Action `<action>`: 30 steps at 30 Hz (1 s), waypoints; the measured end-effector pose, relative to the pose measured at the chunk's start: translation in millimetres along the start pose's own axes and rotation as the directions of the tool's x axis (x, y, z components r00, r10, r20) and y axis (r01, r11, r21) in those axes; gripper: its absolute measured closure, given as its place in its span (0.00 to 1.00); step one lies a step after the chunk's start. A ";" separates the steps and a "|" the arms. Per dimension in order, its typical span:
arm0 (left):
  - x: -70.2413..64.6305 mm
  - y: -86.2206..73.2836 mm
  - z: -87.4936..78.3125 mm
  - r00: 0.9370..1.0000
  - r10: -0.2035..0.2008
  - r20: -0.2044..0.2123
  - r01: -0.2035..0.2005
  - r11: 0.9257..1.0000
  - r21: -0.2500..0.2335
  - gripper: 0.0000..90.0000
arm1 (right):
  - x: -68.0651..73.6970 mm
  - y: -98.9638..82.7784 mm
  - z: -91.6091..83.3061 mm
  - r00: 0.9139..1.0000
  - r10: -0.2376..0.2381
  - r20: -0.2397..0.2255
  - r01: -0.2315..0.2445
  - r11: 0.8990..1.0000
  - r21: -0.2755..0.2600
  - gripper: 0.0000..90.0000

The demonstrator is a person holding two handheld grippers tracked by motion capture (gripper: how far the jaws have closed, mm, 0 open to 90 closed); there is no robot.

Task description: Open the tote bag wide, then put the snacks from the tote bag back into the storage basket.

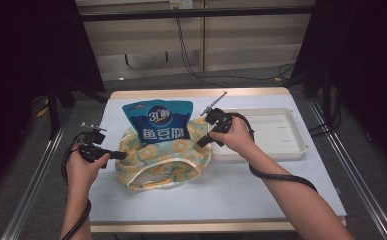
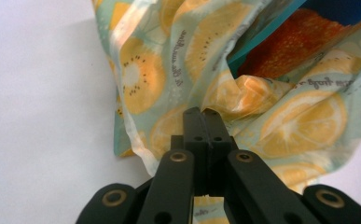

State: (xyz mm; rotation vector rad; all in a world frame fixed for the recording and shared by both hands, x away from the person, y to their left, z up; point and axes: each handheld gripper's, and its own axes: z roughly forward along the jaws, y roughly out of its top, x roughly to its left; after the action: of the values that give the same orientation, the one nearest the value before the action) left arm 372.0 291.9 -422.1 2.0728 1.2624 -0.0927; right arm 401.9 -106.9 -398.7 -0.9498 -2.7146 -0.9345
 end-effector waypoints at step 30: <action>-22.9 15.3 -19.1 0.988 0.081 -0.131 -0.091 0.993 -0.076 0.32 | 5.4 14.5 -57.7 0.996 0.001 0.092 0.001 1.000 -0.031 0.29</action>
State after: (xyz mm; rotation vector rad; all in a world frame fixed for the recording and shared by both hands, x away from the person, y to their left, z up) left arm 367.0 281.7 -390.7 2.0865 1.2289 0.1313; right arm 401.3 -129.3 -343.2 -1.0235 -2.7836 -0.9585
